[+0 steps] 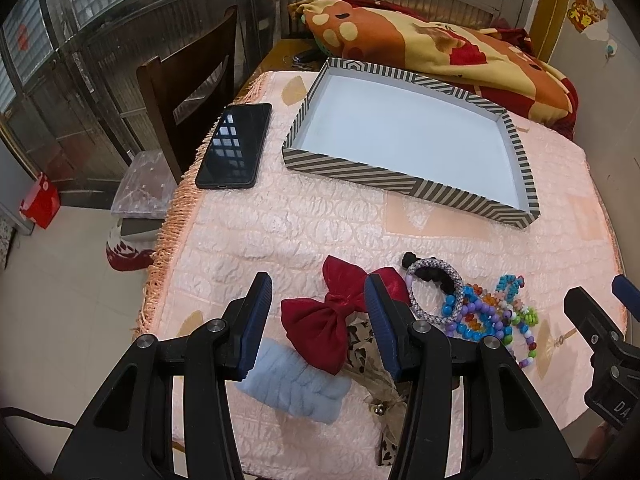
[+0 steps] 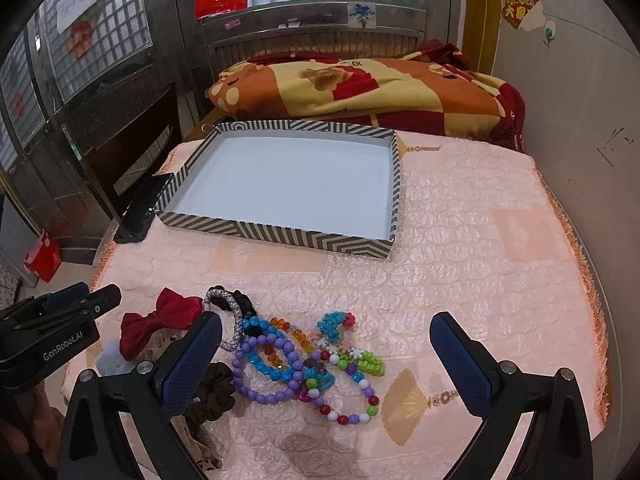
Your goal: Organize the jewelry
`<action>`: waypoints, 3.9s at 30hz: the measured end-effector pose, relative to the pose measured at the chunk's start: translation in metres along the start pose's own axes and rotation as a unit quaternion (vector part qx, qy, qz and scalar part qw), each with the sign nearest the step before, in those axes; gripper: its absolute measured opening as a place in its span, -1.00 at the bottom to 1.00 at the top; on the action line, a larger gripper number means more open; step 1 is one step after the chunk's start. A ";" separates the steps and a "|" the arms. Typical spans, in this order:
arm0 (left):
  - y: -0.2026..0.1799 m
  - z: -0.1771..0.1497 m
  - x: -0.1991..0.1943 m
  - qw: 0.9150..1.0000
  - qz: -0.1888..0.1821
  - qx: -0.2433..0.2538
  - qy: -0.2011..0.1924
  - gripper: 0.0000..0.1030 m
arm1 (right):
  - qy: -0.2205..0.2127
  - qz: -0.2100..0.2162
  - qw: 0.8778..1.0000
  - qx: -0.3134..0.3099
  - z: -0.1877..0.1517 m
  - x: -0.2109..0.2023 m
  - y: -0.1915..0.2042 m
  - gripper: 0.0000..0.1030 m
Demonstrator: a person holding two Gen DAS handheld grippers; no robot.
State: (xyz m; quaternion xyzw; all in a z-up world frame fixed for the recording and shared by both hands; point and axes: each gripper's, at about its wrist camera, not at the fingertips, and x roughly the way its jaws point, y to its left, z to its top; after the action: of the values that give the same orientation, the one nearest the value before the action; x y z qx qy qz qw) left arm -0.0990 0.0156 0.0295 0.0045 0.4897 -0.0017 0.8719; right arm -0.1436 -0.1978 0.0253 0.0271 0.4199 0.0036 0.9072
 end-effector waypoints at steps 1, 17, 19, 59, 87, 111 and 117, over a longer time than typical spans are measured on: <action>0.000 0.000 0.000 1.000 0.000 -0.001 0.000 -0.07 | 0.001 0.000 1.000 0.000 0.000 0.000 0.000 1.00; 0.044 -0.010 0.014 0.999 -0.037 -0.010 0.036 -0.08 | 0.009 0.038 0.999 -0.008 -0.004 0.009 -0.001 1.00; 0.048 -0.011 0.018 0.998 -0.047 -0.008 0.050 -0.08 | 0.012 0.041 0.999 -0.010 -0.005 0.012 0.000 1.00; 0.012 0.022 0.081 0.981 -0.127 0.034 0.140 -0.91 | 0.109 0.174 0.975 -0.078 0.013 0.088 0.046 -0.86; 0.003 0.024 0.100 0.978 -0.105 0.082 0.159 -0.72 | 0.083 0.196 0.977 -0.011 0.032 0.069 0.029 -0.86; -0.005 0.139 0.144 0.987 -0.059 0.085 0.126 -0.72 | 0.112 0.162 0.977 0.076 0.116 0.186 0.037 -0.86; -0.010 0.131 0.156 0.983 -0.061 0.104 0.140 -0.72 | 0.146 0.170 0.972 0.074 0.100 0.201 0.031 -0.86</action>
State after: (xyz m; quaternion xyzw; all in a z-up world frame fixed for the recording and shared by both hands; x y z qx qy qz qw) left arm 0.0938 0.0049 -0.0355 0.0656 0.6038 -0.1050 0.7875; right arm 0.0636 -0.1660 -0.0618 0.1646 0.5359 0.1304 0.8178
